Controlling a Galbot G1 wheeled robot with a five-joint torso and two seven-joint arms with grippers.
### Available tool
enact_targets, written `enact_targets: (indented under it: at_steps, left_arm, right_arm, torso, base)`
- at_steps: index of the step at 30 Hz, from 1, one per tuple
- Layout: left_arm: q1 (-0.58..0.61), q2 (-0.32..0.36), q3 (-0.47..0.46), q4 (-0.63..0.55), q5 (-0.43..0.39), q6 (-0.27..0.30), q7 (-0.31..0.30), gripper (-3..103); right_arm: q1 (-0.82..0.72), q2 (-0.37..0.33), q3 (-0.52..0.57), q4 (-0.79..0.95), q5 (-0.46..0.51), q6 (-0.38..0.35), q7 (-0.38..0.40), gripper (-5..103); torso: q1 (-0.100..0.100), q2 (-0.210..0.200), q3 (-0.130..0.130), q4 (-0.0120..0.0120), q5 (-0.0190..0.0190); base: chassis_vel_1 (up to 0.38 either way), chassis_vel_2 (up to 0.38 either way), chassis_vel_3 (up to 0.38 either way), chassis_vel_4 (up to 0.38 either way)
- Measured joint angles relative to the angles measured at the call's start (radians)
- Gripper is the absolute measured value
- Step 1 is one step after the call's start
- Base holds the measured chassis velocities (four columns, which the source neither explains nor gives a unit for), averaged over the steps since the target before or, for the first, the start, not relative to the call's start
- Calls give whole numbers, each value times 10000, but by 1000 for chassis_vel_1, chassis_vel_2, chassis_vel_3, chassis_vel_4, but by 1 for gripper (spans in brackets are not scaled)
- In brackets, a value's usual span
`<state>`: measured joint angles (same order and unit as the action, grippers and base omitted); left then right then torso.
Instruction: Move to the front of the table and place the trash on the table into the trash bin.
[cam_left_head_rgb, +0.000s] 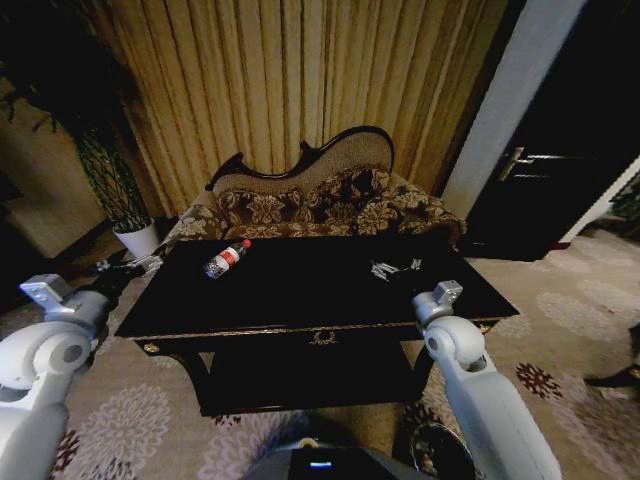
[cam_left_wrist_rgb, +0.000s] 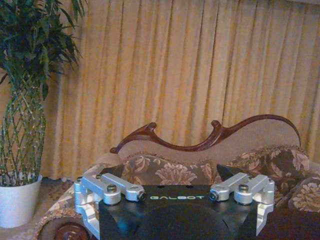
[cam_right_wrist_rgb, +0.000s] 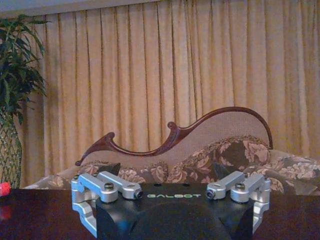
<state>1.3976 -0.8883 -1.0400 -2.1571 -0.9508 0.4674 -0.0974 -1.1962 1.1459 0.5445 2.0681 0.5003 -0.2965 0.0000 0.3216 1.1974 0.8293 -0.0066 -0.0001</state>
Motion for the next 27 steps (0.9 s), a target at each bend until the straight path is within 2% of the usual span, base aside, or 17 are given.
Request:
enact_targets:
  at_steps: [17,24,27]
  left_arm:
    - [57,16,-5,46,1,-33,86,100]
    - [-668,818,918,1136,-262,-160,185,100]
    - [-1602,1455,1788,1727,-976,288,6,100]
  right_arm:
    - [-80,2,20,99,-89,19,0,100]
    - [-141,27,100,63,-229,97,0,100]
    - [-276,80,187,69,-335,115,0,100]
  torso:
    - [-1,0,0,1,1]
    - [-1,0,0,1,-3]
    - [0,0,1,-1,-2]
  base:
    - [0,0,0,0]
    - [0,0,0,0]
    - [0,0,0,0]
